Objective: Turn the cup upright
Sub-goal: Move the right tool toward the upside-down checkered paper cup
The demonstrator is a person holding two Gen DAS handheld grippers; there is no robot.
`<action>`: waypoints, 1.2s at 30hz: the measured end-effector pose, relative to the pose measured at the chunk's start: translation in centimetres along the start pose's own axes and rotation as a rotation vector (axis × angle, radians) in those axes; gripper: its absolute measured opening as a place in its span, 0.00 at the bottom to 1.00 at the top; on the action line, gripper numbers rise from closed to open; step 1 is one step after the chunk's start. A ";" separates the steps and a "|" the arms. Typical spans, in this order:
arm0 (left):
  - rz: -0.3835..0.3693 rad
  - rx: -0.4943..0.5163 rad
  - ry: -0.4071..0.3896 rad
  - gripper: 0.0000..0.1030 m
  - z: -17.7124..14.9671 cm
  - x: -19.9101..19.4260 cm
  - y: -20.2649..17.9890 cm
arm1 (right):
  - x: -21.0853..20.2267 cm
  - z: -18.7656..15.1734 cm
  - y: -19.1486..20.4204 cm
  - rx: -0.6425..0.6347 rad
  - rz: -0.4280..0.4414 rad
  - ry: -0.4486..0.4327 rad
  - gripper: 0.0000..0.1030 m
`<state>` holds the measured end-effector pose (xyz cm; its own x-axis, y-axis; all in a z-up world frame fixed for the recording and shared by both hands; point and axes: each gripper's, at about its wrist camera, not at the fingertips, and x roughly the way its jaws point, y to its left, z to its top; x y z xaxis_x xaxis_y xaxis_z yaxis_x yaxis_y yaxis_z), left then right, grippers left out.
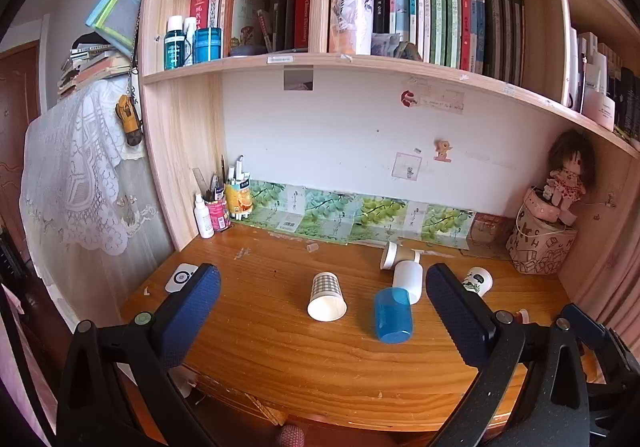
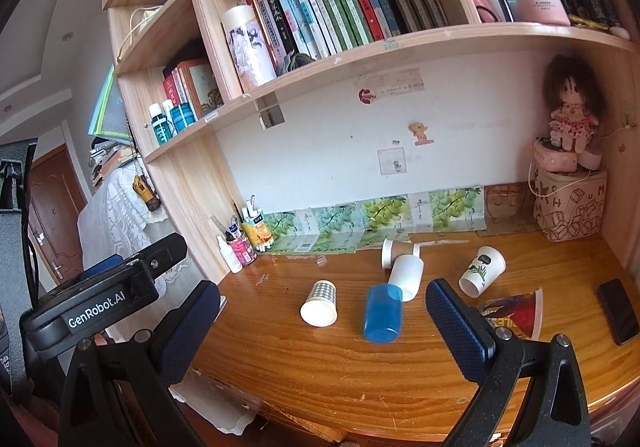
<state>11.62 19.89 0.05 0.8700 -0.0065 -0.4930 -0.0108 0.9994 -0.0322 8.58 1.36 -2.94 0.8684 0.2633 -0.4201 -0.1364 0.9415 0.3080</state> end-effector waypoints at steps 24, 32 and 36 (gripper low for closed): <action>0.000 -0.079 0.281 0.99 3.8 16.0 7.9 | 18.9 3.5 2.9 0.044 -0.024 0.317 1.00; -0.067 -0.141 0.440 0.99 3.6 22.2 10.7 | 26.0 3.4 3.4 0.063 -0.065 0.462 1.00; -0.085 -0.165 0.517 0.99 3.3 25.0 12.0 | 28.9 2.7 3.3 0.115 -0.057 0.524 1.00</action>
<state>34.84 31.82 -9.74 0.5159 -0.1441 -0.8444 -0.0646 0.9764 -0.2061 34.57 11.51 -11.74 0.5151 0.3098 -0.7992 -0.0172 0.9359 0.3517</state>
